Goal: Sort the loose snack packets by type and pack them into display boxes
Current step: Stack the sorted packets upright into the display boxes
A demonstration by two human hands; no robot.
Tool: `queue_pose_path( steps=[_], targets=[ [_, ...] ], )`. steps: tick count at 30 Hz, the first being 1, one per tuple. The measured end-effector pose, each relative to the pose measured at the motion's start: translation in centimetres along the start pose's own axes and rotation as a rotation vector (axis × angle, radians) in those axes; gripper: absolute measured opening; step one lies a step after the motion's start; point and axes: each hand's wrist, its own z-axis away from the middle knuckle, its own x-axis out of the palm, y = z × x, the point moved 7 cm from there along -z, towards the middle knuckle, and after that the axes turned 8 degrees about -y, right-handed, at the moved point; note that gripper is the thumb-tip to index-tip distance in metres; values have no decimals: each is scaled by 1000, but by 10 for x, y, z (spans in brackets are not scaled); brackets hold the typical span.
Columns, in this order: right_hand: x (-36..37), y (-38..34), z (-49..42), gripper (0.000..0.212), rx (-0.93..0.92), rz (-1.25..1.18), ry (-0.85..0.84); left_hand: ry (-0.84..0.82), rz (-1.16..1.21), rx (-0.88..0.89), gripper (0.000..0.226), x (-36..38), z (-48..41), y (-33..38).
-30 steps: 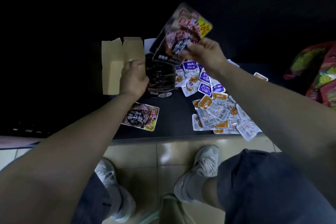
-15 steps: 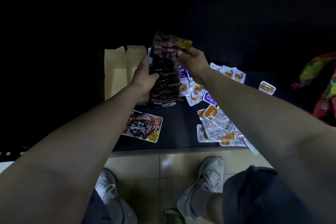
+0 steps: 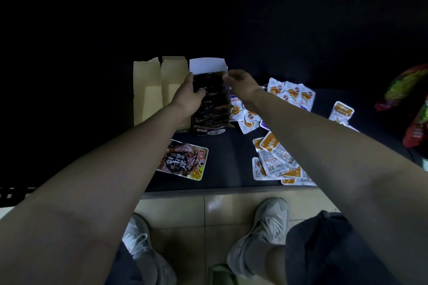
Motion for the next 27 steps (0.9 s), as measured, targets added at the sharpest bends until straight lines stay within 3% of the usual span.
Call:
queue_pose_path(
  steps=[3,5,9,12,15,17,19,23,25,27],
  targets=[
    [5,4,9,35,-2,38,-56,0,-44,-11,56,3,5,4],
    [2,6,16,31,-31,62,-1,30,-104,-9,52,0,10,6],
    [-5,9,48,15,-171,75,177,257,-282,62,24,-20,33,-3],
    [8,24,76,32,-242,19,205,407,-398,44,12,-30,66,-23],
    [33,57,95,39,-160,134,83,307,-456,-130,12,-24,82,-72],
    [50,83,99,38,-103,293,-24,126,-499,-337,24,-13,87,-114],
    [57,100,100,34,-96,374,-21,-18,-548,-472,41,-4,94,-145],
    [66,130,95,16,27,434,-68,-29,-474,-567,56,0,95,-170],
    [78,155,93,41,221,343,-171,0,-405,-591,57,2,94,-173],
    [87,170,91,58,366,77,-155,30,-396,-592,54,3,91,-173]
  ],
)
